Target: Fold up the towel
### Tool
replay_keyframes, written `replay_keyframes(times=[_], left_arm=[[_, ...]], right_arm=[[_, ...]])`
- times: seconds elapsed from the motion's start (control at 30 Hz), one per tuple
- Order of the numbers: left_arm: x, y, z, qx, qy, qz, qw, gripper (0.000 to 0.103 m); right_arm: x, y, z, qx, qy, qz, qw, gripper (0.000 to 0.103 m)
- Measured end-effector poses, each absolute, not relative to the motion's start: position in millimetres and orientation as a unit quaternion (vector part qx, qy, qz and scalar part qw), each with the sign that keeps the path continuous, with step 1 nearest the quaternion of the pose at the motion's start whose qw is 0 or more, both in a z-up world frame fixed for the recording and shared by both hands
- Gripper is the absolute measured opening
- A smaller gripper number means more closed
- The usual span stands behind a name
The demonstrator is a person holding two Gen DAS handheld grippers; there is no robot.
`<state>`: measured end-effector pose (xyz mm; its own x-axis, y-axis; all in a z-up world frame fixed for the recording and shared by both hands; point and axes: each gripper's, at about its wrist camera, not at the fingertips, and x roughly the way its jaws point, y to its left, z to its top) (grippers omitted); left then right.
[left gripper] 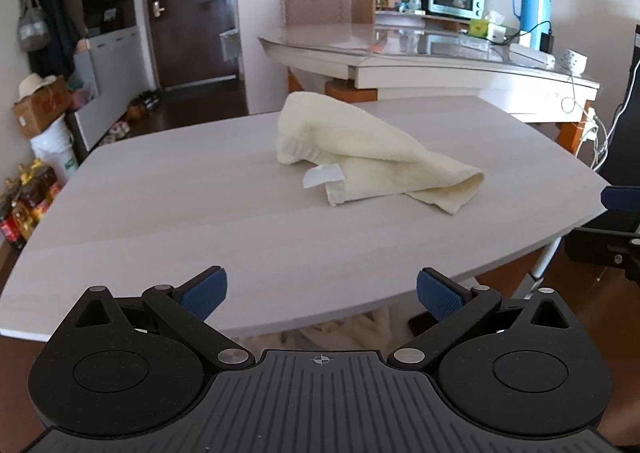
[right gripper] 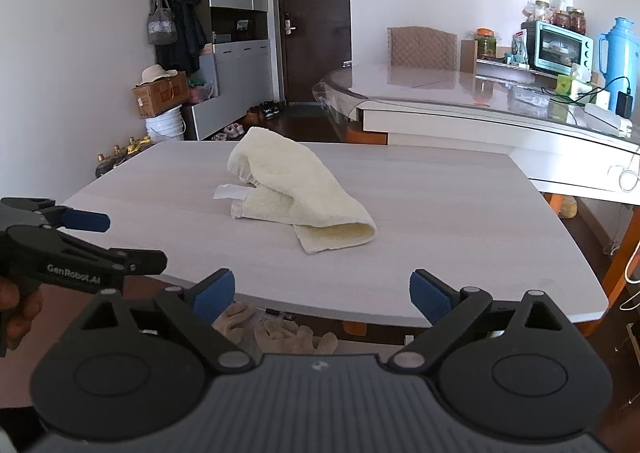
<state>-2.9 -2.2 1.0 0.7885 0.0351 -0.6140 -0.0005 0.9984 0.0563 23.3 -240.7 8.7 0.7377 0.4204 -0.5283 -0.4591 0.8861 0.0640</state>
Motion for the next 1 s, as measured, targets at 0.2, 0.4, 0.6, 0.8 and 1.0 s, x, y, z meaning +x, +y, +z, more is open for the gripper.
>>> replay_keyframes(times=[0.2,0.4,0.6,0.8,1.0], left_arm=[[-3.5,-3.0,2.6,0.020,0.315,0.007,0.949,0.103],[-29.6,-6.1,-0.5,0.019,0.308,0.011,0.951,0.103],[-27.6,-3.2,-6.4,0.017,0.316,0.011,0.949,0.103],[-24.7,-4.9,-7.3,0.016,0.316,0.014,0.948,0.103],[-24.3,-5.8,-7.4,0.015,0.316,0.016,0.948,0.103]], right_arm=[[21.0,-242.1,6.3,-0.022,0.259,0.233,0.937,0.099],[15.5,-241.3,-1.6,-0.029,0.278,0.233,0.931,0.099],[13.0,-236.5,-7.7,-0.029,0.286,0.231,0.930,0.099],[17.4,-232.1,-8.1,-0.031,0.286,0.232,0.929,0.099],[17.0,-236.7,-4.7,-0.025,0.282,0.231,0.931,0.099]])
